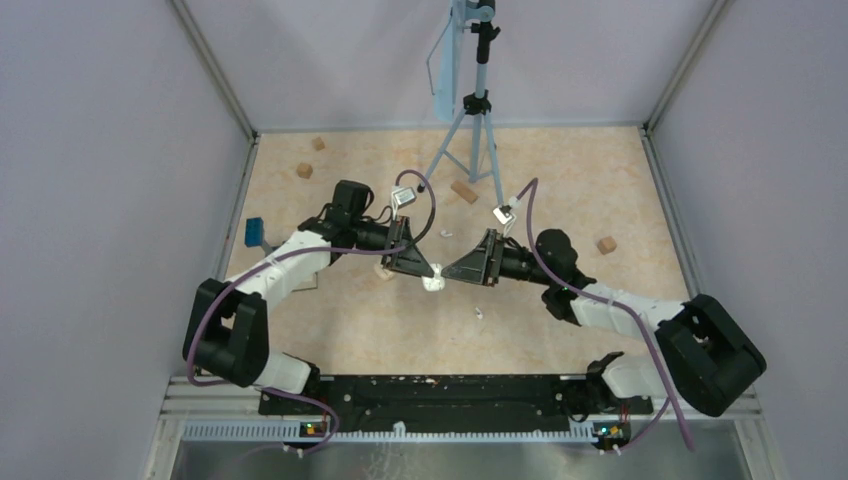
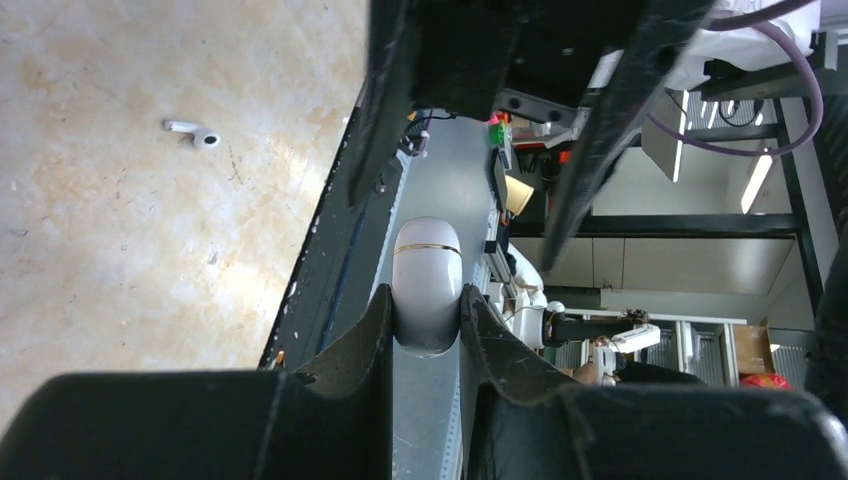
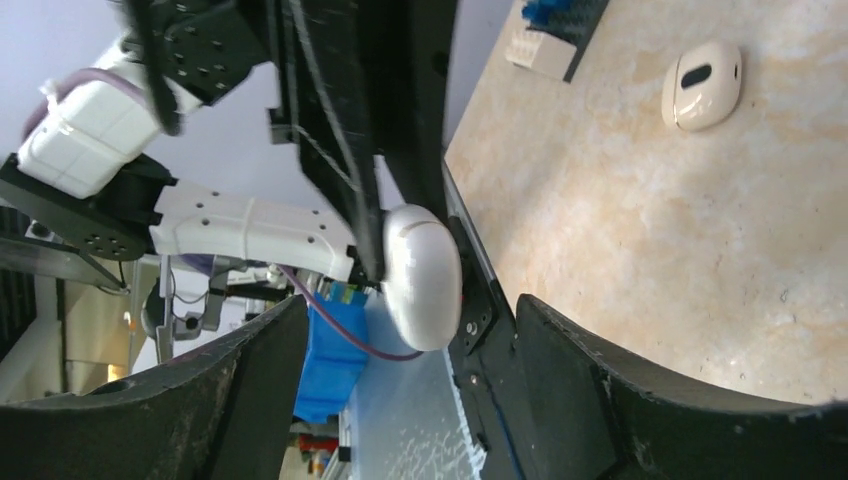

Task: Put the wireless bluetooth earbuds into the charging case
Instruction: Open the charging case.

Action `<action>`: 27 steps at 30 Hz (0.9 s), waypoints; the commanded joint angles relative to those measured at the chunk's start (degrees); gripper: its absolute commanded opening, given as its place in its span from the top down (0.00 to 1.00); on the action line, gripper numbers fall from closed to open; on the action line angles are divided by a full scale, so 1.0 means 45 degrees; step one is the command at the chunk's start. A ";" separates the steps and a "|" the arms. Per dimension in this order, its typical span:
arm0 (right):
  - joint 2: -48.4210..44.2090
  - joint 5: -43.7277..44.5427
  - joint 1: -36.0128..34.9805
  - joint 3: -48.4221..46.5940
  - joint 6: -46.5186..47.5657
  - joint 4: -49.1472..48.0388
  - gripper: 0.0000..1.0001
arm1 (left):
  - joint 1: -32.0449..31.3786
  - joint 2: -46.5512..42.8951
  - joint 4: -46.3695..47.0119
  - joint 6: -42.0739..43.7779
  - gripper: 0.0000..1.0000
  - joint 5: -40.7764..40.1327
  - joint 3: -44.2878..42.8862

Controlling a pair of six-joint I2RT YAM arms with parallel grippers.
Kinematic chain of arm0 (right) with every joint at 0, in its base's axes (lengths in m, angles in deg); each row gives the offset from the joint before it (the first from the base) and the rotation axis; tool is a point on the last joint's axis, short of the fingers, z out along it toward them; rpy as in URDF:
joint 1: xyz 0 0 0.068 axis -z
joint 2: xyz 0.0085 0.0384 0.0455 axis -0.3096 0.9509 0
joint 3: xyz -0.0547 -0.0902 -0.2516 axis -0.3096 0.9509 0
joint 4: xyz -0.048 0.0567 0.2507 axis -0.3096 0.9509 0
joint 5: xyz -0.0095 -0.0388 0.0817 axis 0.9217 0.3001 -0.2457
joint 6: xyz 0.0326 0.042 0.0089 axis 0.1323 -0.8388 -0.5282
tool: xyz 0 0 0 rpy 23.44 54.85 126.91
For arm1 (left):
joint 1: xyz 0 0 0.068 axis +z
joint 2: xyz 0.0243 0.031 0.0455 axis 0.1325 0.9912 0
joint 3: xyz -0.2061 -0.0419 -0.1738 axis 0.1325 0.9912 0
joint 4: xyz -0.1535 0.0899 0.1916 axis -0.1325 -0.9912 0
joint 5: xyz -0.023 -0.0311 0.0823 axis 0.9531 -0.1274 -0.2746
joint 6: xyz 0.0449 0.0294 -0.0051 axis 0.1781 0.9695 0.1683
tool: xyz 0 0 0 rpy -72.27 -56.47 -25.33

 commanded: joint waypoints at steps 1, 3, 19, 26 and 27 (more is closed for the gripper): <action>0.0706 -0.0743 -0.0298 -0.0282 -0.0384 -0.2004 0.28 | -0.0056 -0.0745 0.1408 -0.0661 1.00 0.0859 -0.0093; 0.0979 -0.0878 -0.0378 -0.0307 -0.0668 -0.2708 0.30 | -0.0059 -0.0733 0.1622 -0.0815 1.00 0.0809 -0.0043; 0.0760 -0.1035 -0.0704 0.0132 -0.1508 -0.4609 0.37 | -0.0036 -0.0286 0.0532 0.0064 1.00 0.0109 -0.0051; 0.0006 -0.0631 -0.0704 0.0132 -0.0681 -0.3228 0.37 | -0.0043 0.0152 -0.0078 0.0579 1.00 0.0039 -0.0278; -0.0039 -0.0597 -0.0704 0.0133 -0.0626 -0.3127 0.37 | -0.0047 0.0162 -0.0152 0.0643 1.00 0.0029 -0.0316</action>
